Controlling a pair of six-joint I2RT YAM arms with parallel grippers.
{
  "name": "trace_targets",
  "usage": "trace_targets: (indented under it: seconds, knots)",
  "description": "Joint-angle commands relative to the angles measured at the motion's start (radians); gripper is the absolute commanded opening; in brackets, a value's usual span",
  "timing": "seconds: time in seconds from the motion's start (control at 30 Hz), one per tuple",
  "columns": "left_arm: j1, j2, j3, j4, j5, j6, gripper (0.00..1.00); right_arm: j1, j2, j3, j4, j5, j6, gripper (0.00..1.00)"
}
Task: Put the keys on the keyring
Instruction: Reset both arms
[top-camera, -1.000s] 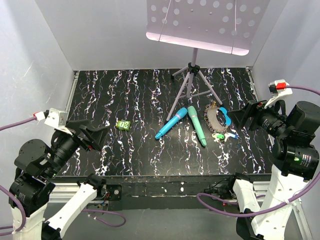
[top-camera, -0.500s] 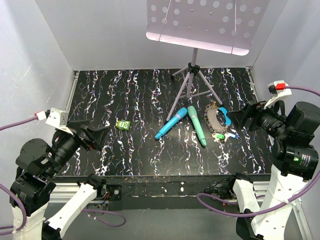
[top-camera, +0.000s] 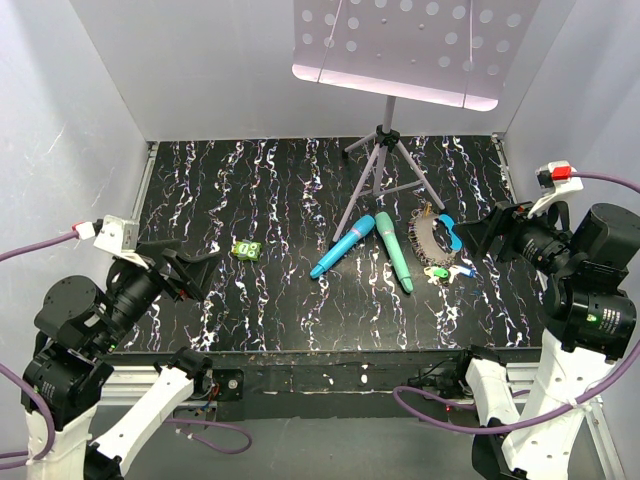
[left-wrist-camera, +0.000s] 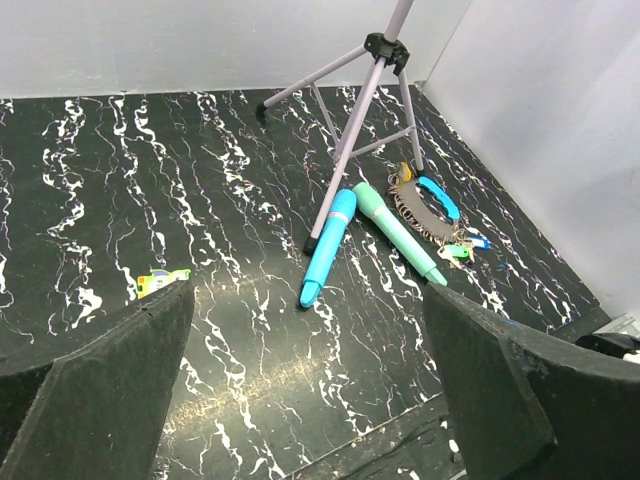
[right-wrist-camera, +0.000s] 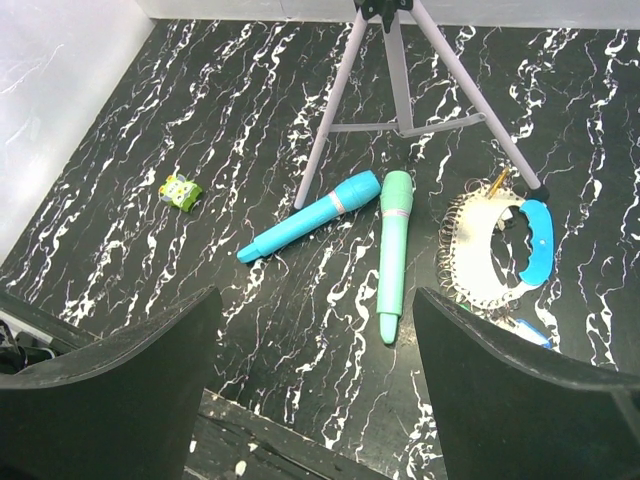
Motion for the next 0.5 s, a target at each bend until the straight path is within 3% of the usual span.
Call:
trace_targets:
  seconds: [0.0, 0.27, 0.4, 0.47]
  knots:
    - [0.005, -0.006, -0.008, 0.018, -0.007, -0.007, 0.98, -0.009, -0.01, -0.01, 0.045, -0.013, 0.005, 0.86]
    - [0.005, -0.008, -0.017, 0.027, -0.001, -0.013, 0.98, -0.009, -0.012, -0.012, 0.04, -0.063, -0.011, 0.86]
    - [0.003, -0.009, -0.098, 0.148, 0.166, -0.09, 0.98, -0.009, -0.013, -0.027, 0.014, -0.278, -0.028, 0.89]
    - [0.005, -0.006, -0.14, 0.205, 0.234, -0.111, 0.98, -0.012, -0.015, -0.028, 0.014, -0.284, -0.027, 0.89]
